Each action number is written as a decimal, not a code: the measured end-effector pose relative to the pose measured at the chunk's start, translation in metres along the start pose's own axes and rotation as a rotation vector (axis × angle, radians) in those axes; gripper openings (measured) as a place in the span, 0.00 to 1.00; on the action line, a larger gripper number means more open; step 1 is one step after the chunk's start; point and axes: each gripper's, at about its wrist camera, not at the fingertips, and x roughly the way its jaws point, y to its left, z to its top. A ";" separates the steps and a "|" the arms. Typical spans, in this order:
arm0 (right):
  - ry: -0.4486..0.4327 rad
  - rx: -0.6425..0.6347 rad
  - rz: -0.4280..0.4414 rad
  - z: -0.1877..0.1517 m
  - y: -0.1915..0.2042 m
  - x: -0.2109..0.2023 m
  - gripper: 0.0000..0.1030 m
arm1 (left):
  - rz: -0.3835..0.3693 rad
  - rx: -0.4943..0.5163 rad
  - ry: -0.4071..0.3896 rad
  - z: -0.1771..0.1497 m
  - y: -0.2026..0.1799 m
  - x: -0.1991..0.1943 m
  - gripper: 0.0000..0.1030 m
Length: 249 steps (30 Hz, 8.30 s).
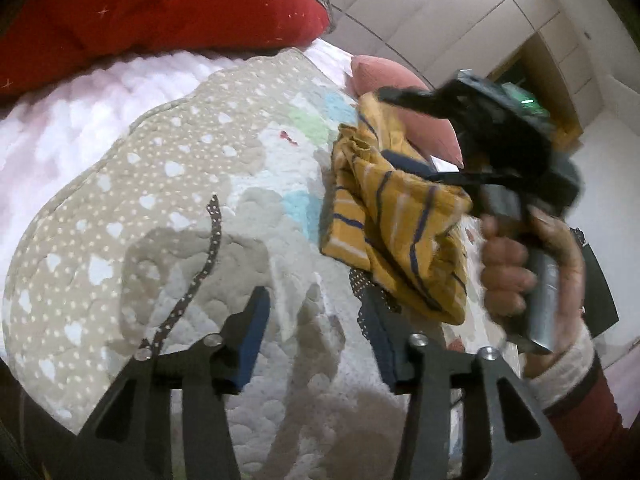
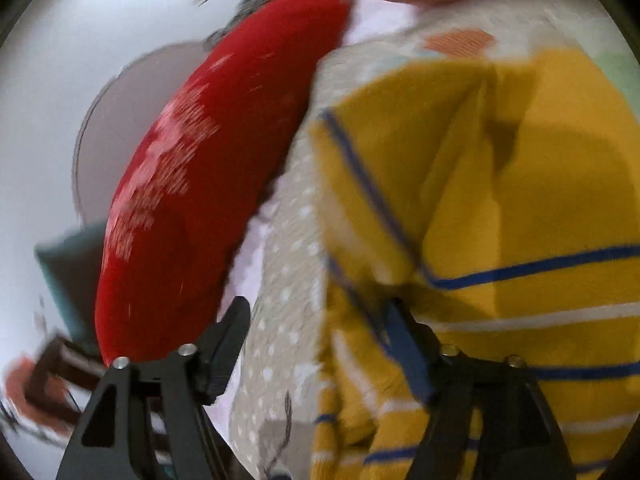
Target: Fold small clothes
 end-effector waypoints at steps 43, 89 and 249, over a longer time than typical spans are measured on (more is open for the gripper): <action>-0.228 0.018 -0.330 -0.070 -0.134 -0.159 0.70 | 0.024 0.282 0.186 0.121 -0.057 0.144 0.43; -0.414 0.075 -0.131 -0.190 -0.123 -0.240 0.53 | -0.077 0.220 0.097 -0.013 -0.132 0.015 0.83; -0.304 -0.171 -0.590 -0.288 -0.055 -0.197 0.81 | 0.386 0.538 -0.045 -0.139 -0.138 -0.044 1.00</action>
